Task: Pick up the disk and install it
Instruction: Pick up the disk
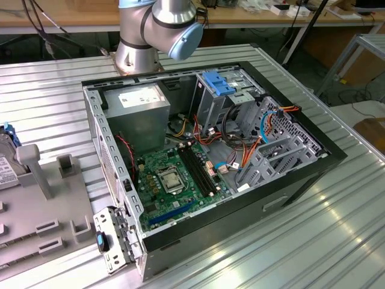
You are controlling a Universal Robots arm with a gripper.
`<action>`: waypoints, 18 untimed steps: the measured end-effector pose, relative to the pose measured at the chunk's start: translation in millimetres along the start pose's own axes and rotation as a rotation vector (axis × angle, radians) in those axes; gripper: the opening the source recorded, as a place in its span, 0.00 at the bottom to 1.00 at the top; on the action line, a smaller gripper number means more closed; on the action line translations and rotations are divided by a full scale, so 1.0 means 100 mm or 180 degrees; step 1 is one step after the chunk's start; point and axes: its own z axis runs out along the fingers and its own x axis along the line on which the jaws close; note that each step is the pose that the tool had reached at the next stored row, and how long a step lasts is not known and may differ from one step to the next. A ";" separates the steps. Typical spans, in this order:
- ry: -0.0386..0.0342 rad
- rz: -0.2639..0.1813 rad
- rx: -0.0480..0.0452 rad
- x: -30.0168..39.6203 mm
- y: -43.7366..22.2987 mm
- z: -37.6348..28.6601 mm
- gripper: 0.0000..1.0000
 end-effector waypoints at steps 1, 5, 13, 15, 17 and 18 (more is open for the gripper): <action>-0.0001 -0.0009 0.0000 -0.003 0.004 0.034 0.72; 0.0001 -0.0009 -0.0091 -0.024 0.011 0.115 0.72; 0.0000 -0.0036 -0.0108 0.028 0.025 0.333 0.72; -0.0001 -0.0045 -0.0109 0.024 0.022 0.377 0.72; 0.0001 -0.0053 -0.0109 0.018 0.002 0.419 0.72; 0.0004 -0.0066 -0.0109 0.017 -0.017 0.441 0.72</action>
